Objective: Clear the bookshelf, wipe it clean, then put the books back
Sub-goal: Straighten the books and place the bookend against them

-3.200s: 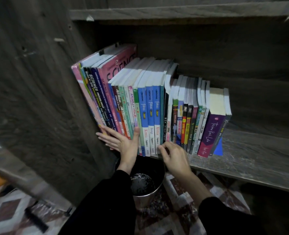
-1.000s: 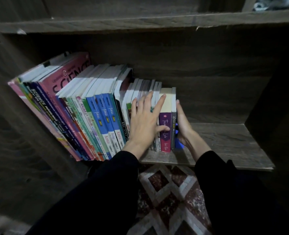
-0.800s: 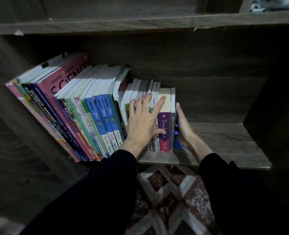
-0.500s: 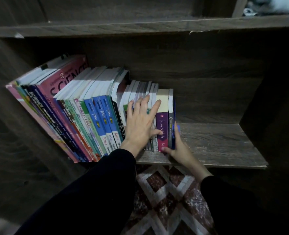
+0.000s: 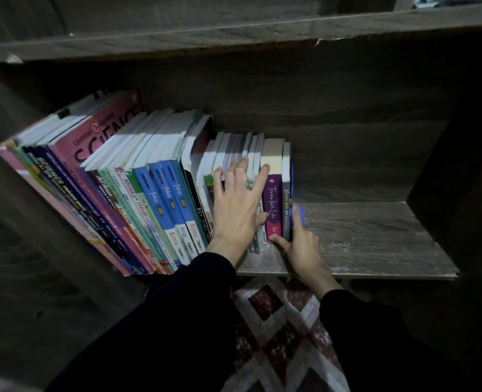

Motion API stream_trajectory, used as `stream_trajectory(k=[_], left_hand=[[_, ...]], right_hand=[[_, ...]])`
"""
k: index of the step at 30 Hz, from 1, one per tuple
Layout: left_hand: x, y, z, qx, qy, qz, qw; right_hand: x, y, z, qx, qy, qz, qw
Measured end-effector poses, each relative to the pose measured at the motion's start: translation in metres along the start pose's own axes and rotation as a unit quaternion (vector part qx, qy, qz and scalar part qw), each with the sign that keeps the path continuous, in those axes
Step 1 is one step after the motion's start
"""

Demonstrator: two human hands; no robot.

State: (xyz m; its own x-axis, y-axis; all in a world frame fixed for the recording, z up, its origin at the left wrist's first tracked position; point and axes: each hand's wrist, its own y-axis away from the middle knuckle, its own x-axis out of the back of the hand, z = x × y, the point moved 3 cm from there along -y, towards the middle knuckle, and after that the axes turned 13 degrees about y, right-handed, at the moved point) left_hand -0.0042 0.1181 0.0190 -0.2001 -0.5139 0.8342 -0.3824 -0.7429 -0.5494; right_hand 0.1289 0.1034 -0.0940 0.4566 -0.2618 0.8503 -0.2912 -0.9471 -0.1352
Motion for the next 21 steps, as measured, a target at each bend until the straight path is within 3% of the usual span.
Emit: stream_trajectory(k=[3, 6, 8, 15, 19, 21], left_hand=[[0.003, 0.001, 0.001, 0.004, 0.010, -0.016, 1.000], [0.004, 0.000, 0.000, 0.009, 0.025, -0.031, 0.999], [0.003, 0.000, 0.000, 0.009, 0.031, -0.035, 0.999], [-0.004, 0.000, 0.000, 0.008, 0.013, 0.007, 1.000], [-0.002, -0.001, 0.001, 0.015, 0.013, 0.017, 1.000], [0.003, -0.001, 0.003, 0.008, 0.024, -0.018, 1.000]], right_hand=[[0.003, -0.006, 0.004, 0.027, -0.011, -0.022, 0.999], [0.016, -0.011, 0.013, 0.063, -0.038, -0.146, 0.987], [0.022, -0.011, 0.016, 0.069, -0.017, -0.184, 0.980], [0.009, -0.013, 0.010, 0.046, 0.076, -0.061, 0.994], [0.007, -0.012, 0.010, 0.045, 0.074, -0.043, 0.995], [0.007, -0.013, 0.011, 0.033, 0.043, -0.050, 0.997]])
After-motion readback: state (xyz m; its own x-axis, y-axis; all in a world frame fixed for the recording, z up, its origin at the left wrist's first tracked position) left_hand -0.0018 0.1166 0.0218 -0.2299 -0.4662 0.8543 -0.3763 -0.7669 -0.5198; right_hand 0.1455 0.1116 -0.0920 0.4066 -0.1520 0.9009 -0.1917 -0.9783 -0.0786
